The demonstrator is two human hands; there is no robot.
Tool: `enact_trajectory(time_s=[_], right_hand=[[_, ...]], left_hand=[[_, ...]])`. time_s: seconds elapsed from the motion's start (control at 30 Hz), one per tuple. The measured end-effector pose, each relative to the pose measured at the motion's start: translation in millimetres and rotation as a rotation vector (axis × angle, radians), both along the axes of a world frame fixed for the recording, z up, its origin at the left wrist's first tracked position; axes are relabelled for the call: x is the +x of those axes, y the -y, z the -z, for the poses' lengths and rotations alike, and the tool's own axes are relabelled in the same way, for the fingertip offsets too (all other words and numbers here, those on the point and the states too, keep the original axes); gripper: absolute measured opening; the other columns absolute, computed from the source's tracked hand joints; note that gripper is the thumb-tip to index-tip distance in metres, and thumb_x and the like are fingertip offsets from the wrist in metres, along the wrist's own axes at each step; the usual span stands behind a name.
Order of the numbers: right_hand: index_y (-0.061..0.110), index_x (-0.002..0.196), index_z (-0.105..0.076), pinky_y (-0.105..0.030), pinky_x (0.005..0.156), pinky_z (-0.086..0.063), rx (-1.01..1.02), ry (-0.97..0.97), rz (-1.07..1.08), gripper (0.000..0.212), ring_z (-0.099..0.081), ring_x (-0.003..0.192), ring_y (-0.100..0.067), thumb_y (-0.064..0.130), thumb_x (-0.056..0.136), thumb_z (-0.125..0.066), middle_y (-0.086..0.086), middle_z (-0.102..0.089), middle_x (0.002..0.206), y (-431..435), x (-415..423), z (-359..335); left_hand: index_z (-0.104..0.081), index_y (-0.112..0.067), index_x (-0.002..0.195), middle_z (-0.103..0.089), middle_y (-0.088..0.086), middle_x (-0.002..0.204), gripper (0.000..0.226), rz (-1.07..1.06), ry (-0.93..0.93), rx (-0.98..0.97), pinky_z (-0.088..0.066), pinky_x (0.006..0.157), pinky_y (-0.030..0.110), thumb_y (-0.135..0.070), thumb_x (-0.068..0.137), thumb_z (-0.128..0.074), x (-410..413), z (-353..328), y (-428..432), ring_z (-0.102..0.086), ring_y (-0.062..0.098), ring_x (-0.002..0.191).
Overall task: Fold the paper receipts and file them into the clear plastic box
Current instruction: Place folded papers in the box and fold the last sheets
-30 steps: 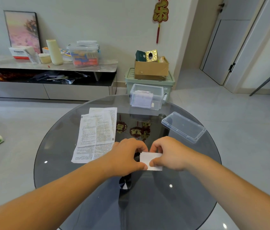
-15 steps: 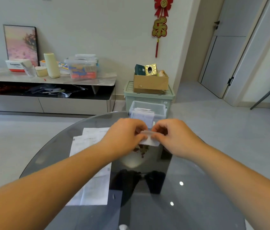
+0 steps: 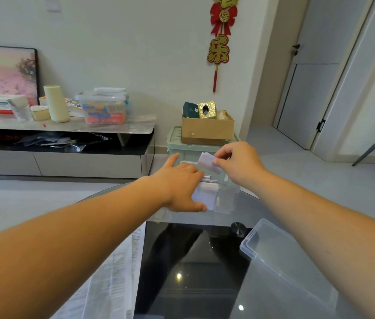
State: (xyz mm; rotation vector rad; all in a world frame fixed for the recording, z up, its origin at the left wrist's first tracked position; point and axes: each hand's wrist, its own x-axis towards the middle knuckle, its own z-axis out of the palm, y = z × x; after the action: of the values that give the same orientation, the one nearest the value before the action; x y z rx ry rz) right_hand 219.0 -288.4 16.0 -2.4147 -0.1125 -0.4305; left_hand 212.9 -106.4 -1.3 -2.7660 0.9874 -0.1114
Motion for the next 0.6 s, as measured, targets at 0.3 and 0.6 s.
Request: enact_trajectory(time_s=[0.3,0.6], right_hand=[[0.027,0.085,-0.077,-0.03,0.074,-0.049,-0.144,0.002,0.002,0.01,-0.061,0.084,-0.012,0.022,0.091,-0.071,0.01,-0.068,0.084,-5.2,14.6,16.9],[0.029,0.084,-0.076,-0.033,0.075,-0.053,-0.214,0.003,0.022,0.012,-0.062,0.082,-0.014,0.022,0.092,-0.07,0.013,-0.061,0.076,-10.2,14.9,15.0]], left_hand=[[-0.029,-0.027,0.152,-0.036,0.001,0.155,0.082,0.03,-0.05,0.059,0.015,0.119,0.058,-0.075,0.088,-0.045,8.2,0.4,3.7,-0.033,0.023,0.145],[-0.028,-0.028,0.151,-0.029,0.006,0.154,0.08,0.039,-0.053,0.042,-0.008,0.122,0.05,-0.072,0.087,-0.05,7.9,0.7,1.2,-0.031,0.027,0.141]])
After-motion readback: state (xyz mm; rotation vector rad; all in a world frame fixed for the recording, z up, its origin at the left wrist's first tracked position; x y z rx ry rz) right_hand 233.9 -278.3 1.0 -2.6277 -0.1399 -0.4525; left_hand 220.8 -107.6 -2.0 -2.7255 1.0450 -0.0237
